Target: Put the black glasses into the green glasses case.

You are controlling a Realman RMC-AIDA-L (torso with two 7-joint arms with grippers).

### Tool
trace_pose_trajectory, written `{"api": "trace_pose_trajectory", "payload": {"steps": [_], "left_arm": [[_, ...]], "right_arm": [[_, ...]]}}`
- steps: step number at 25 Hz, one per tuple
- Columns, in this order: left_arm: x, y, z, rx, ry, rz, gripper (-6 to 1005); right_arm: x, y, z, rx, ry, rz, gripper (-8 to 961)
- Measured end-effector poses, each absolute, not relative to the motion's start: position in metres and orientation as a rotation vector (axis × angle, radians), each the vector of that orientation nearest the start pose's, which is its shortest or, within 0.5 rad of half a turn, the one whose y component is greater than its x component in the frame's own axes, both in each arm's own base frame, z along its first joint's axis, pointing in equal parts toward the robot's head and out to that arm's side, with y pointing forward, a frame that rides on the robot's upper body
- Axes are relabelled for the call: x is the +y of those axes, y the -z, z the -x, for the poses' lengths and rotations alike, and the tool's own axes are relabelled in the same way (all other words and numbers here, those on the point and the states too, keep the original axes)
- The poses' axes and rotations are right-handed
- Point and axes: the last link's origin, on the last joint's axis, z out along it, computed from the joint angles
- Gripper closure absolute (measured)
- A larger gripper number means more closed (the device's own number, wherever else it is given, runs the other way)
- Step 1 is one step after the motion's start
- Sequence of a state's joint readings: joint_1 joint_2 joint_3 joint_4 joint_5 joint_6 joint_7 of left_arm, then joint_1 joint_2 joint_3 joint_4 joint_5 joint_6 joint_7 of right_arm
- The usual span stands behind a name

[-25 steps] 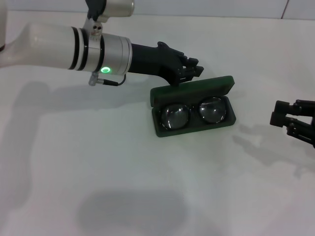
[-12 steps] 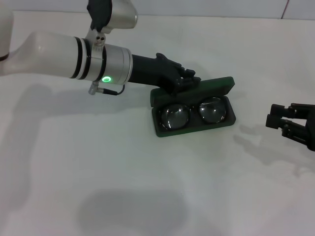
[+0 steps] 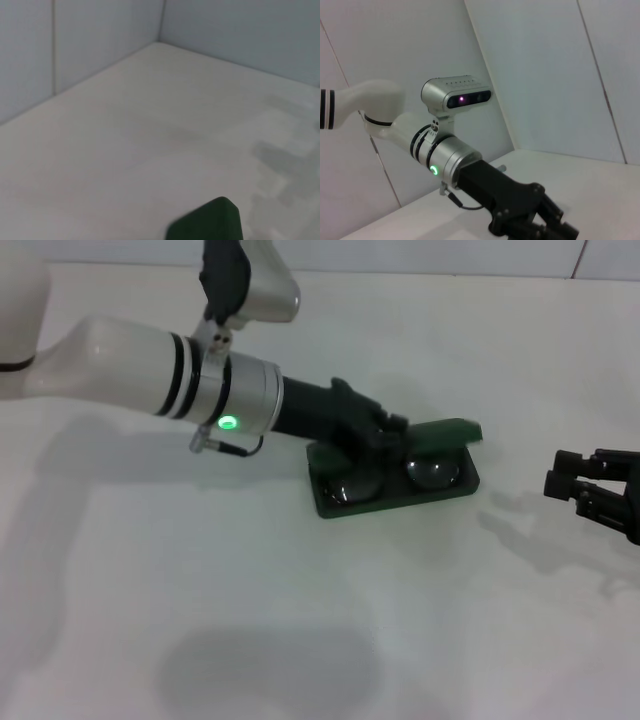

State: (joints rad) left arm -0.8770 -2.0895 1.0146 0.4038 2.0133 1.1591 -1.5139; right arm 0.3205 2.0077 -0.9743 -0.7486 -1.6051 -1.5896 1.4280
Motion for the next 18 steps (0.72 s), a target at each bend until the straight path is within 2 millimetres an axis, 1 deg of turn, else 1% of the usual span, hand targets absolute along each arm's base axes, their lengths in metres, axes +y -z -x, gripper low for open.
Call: {"api": "trace_pose_trajectory", "payload": {"steps": [5,7,9,12,13,14,16,18], "left_arm": [[0.376,0.094,0.188,-0.495,0.212,3.004,832],[0.369,0.094,0.186,-0.463,0.209,3.053,852],[0.365,0.089,0.178,-0.415,0.249,3.098,871],[0.358,0.07,0.169,-0.387,0.406,3.109,906],[0.354,0.058,0.168,-0.38,0.499,3.091,918],[0.35,0.047,0.169,-0.372,0.579,3.07,930],[0.338,0.025,0.175,-0.299,0.765,3.019,953],[0.326,0.009,0.184,-0.224,0.894,2.98,891]], "right_arm": [[0.297,-0.029,-0.276,0.659,-0.889,2.641,595],[0.296,-0.03,-0.276,0.657,-0.888,2.644,587],[0.295,-0.033,-0.277,0.65,-0.885,2.649,579],[0.293,-0.035,-0.276,0.632,-0.876,2.679,566],[0.294,-0.033,-0.274,0.624,-0.866,2.699,562],[0.294,-0.03,-0.271,0.607,-0.853,2.733,558],[0.291,-0.025,-0.263,0.566,-0.865,2.801,550],[0.288,-0.022,-0.253,0.526,-0.911,2.852,542]]}}
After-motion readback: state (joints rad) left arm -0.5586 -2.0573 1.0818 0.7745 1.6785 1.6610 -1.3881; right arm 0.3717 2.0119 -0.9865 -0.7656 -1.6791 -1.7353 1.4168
